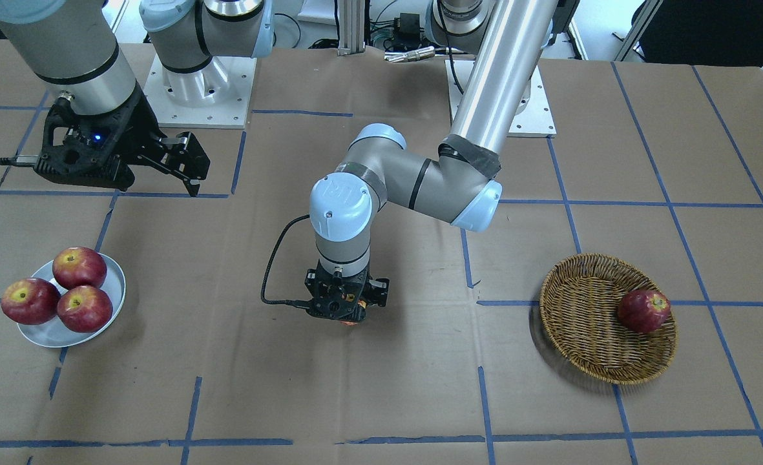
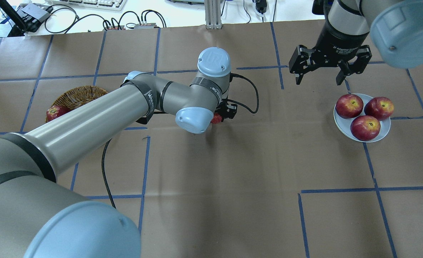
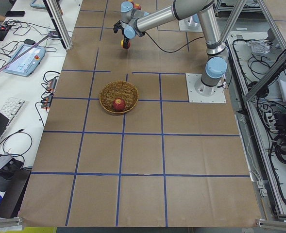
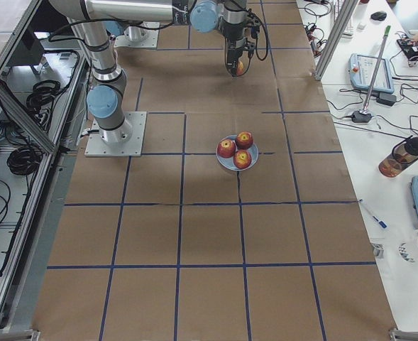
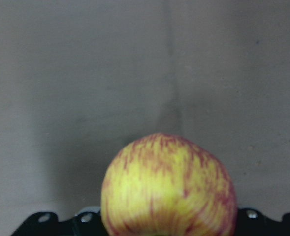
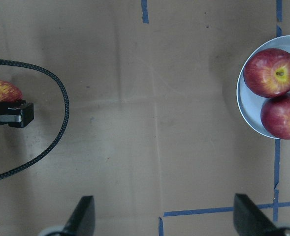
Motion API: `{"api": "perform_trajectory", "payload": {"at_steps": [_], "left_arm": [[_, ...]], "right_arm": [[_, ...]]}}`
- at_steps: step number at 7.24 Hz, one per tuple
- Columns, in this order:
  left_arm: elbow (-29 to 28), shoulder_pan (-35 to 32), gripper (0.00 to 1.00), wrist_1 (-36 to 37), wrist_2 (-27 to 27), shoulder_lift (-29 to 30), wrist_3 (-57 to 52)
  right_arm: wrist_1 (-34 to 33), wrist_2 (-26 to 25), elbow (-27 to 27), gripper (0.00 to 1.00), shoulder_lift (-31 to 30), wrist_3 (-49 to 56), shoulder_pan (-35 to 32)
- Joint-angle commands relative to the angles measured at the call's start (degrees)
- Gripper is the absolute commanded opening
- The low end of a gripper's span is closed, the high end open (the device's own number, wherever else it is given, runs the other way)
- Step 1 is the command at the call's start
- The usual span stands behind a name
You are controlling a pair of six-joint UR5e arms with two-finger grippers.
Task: Transfer apple from basket to plate
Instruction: 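Carry the apple with the left gripper toward the table center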
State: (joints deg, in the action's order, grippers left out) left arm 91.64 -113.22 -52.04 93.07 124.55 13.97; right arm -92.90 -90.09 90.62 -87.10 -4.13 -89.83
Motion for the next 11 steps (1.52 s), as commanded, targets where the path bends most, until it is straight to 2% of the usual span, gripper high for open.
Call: {"api": "perform_trajectory", "payload": {"at_steps": [1, 2, 3, 5, 6, 8, 9, 11], "left_arm": [[-0.3, -0.3, 0.50, 0.0, -0.4, 0.6, 0.2], [-0.1, -0.3, 0.61, 0.0, -0.4, 0.6, 0.3], [-0.1, -0.4, 0.66, 0.0, -0.3, 0.6, 0.2], [0.0, -0.4, 0.91, 0.0, -0.1, 0.6, 0.3], [0.0, -0.7, 0.98, 0.0, 0.0, 0.5, 0.3], [-0.6, -1.2, 0.98, -0.5, 0.2, -1.3, 0.2], [-0.8, -1.0, 0.99, -1.0, 0.1, -4.3, 0.1], [-0.8, 2.7, 0.99, -11.4, -0.5, -14.5, -0.9]], "right_arm": [[0.0, 0.0, 0.0, 1.00, 0.0, 0.0, -0.1], [0.0, 0.0, 0.0, 1.00, 0.0, 0.0, -0.1], [0.0, 0.0, 0.0, 1.00, 0.0, 0.0, 0.0], [0.0, 0.0, 0.0, 1.00, 0.0, 0.0, 0.0], [0.0, 0.0, 0.0, 1.00, 0.0, 0.0, 0.0], [0.0, 0.0, 0.0, 1.00, 0.0, 0.0, 0.0], [0.0, 0.1, 0.0, 1.00, 0.0, 0.0, 0.0], [0.0, 0.1, 0.1, 1.00, 0.0, 0.0, -0.1]]}}
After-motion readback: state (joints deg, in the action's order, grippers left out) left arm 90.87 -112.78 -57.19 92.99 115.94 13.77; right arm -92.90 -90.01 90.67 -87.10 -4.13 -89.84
